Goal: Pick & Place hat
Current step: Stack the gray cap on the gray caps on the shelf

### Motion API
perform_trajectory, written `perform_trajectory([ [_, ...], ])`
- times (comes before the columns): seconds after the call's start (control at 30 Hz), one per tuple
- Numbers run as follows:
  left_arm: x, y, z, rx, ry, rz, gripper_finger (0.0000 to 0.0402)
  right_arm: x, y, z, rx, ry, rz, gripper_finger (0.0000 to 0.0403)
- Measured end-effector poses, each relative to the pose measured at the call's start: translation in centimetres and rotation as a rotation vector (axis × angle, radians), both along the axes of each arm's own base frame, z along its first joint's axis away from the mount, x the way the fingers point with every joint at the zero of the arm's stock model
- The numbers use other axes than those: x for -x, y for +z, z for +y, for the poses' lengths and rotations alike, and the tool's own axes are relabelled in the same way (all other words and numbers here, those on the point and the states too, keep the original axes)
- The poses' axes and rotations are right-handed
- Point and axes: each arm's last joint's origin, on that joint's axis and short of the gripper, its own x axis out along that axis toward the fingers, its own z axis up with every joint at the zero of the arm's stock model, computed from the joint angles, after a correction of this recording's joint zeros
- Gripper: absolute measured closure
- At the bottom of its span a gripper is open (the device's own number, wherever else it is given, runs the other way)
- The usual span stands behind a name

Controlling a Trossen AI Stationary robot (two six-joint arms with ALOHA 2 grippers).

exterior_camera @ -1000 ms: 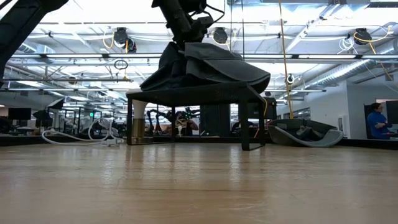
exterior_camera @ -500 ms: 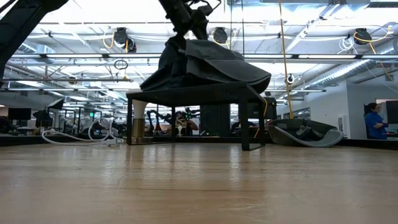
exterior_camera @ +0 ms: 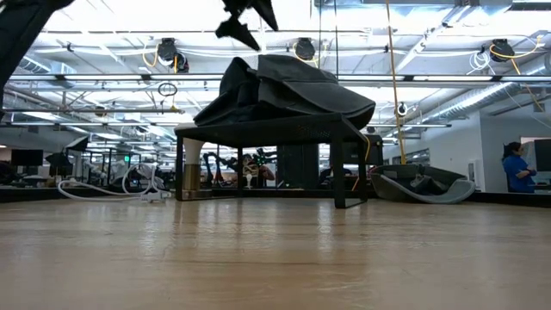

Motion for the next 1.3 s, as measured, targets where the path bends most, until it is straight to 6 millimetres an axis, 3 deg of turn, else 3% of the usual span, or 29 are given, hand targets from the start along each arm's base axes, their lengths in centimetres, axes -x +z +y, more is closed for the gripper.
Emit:
perform_trajectory([
  [0.2, 3.3, 3.1, -1.9, -0.02, -0.02, -0.057, 0.0081, 0.8, 0.0, -0.8, 0.025, -0.083, 0.059, 0.0189],
  [0.47, 8.0, 7.0, -4.1, -0.081, -0.022, -0.176, 0.0098, 1.0, -0.5, -1.3, 0.26, -0.321, 0.297, 0.0137],
  [0.73, 10.8, 8.7, -5.4, -0.122, -0.031, -0.232, 0.0093, -2.7, -1.9, -1.6, 0.65, -0.504, 0.68, 0.0142],
  [0.87, 11.5, 9.0, -5.8, -0.128, -0.039, -0.233, 0.0085, -4.4, -2.6, -1.6, 0.707, -0.534, 0.749, 0.0142],
  [1.03, 11.6, 8.7, -5.9, -0.128, -0.077, -0.198, 0.0084, -5.5, -3.5, -0.7, 0.78, -0.47, 0.737, 0.0149],
  [1.17, 11.6, 8.7, -5.9, -0.138, -0.094, -0.194, 0.0092, -5.9, -3.8, 0.6, 0.852, -0.256, 0.58, 0.0161],
  [1.3, 11.6, 8.7, -5.9, -0.135, -0.095, -0.191, 0.01, -6.4, -4.4, 0.5, 0.728, -0.011, 0.415, 0.0177],
])
